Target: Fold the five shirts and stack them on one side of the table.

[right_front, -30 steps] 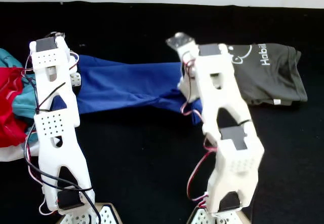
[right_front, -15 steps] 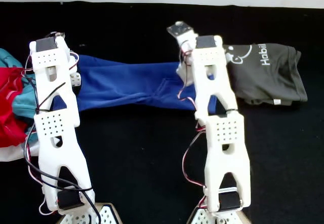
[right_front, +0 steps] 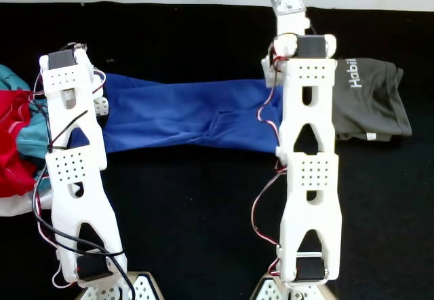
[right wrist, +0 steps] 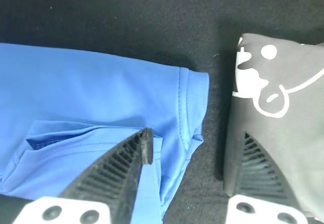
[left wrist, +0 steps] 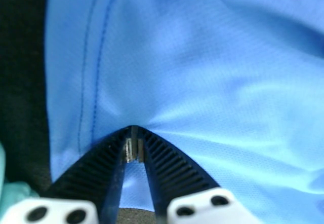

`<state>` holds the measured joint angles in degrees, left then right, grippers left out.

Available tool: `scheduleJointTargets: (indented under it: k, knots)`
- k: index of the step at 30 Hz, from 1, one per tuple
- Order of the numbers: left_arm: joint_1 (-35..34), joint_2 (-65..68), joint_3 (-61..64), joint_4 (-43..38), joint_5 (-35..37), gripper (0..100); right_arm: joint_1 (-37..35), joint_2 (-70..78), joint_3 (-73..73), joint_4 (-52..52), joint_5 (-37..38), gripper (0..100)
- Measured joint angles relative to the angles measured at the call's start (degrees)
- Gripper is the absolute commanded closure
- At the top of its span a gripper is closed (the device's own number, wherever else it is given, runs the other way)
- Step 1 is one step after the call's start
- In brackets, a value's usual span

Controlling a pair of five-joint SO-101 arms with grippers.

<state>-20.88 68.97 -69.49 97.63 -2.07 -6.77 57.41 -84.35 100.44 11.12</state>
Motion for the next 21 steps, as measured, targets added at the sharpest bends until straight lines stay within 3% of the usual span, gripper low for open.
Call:
scheduleJointTargets:
  k: [6, 11, 16, 21]
  knots:
    - [-0.2, 0.0, -4.7, 2.7, 3.5, 95, 0.0, -8.3, 8.2, 0.1, 0.0, 73.9]
    - [-3.3, -1.2, -6.0, 2.8, 3.9, 87, -1.5, -27.9, 30.5, 0.1, -0.1, 73.9]
    - [-6.1, -1.2, -6.0, -1.1, 3.9, 86, -3.2, -43.3, 54.5, 0.1, -0.1, 73.9]
    - [-6.1, -1.2, -6.0, -4.3, 0.9, 86, -3.2, -52.7, 68.0, 0.1, -0.1, 73.9]
